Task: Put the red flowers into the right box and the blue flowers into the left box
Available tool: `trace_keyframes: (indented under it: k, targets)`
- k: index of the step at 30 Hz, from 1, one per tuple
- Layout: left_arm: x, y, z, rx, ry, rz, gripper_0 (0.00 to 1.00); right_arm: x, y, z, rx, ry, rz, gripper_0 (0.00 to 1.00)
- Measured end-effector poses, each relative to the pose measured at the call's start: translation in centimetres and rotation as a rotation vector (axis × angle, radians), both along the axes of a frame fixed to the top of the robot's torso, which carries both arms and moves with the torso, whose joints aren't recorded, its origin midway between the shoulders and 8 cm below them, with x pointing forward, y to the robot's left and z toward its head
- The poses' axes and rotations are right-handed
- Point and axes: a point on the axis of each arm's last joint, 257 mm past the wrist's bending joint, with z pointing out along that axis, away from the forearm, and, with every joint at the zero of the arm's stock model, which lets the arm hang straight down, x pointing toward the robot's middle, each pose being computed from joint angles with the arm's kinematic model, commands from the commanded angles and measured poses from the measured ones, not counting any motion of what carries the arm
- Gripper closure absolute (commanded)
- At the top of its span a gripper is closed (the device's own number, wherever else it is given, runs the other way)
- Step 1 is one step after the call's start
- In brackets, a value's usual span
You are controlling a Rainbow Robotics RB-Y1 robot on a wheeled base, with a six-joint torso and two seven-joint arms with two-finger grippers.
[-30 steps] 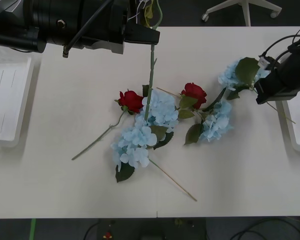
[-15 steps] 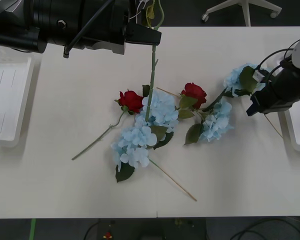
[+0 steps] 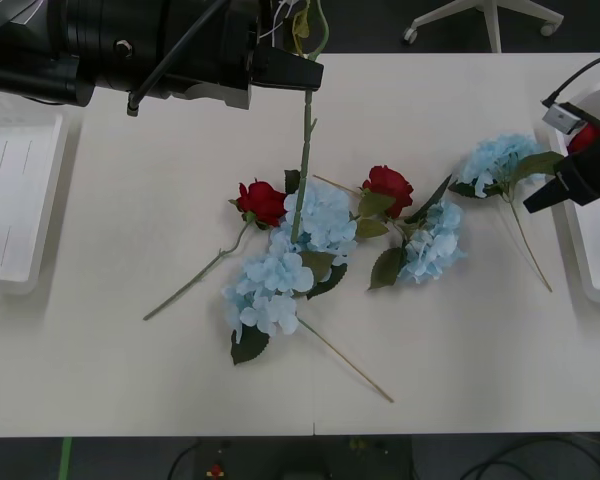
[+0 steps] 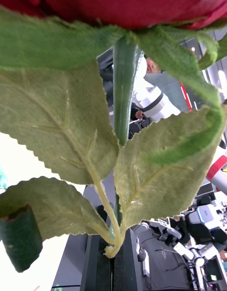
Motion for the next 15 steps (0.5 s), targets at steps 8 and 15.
trace_keyframes:
  k: [8, 15]
  targets:
    - [0.0, 0.0, 0.0, 0.000, 0.000, -0.001, 1.00, -2.7, 6.9, 3.6, 0.340, -0.044, 0.116, 0.17]
    - [0.0, 0.0, 0.0, 0.000, 0.000, -0.001, 1.00, -6.9, 13.2, 3.7, 0.596, -0.052, 0.155, 0.17]
